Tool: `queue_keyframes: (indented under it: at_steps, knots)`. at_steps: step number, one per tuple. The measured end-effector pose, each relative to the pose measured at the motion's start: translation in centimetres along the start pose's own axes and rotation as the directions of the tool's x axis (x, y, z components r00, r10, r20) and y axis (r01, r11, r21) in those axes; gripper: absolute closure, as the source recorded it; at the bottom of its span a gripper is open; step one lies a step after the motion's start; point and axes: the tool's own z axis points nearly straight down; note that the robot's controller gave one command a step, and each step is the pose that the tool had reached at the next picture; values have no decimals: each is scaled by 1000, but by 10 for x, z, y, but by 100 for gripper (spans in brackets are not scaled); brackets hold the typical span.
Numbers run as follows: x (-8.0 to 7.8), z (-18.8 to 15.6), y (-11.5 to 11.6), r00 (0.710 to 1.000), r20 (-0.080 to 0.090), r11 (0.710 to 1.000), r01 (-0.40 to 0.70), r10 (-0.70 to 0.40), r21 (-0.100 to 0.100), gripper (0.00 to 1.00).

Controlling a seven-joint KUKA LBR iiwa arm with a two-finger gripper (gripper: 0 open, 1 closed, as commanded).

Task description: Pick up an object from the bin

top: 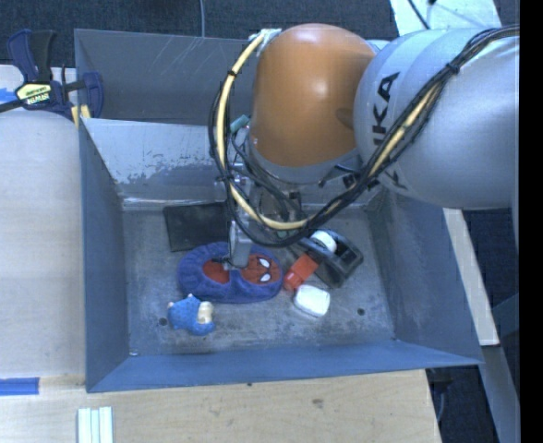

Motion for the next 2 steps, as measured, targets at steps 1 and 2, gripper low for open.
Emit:
queue_keyframes:
  at_steps: [1,2]
  knots:
    - [-5,149,1,999,-8,999,-34,34,2,0]
    - [-6,145,1,999,-1,999,-35,35,0,100]
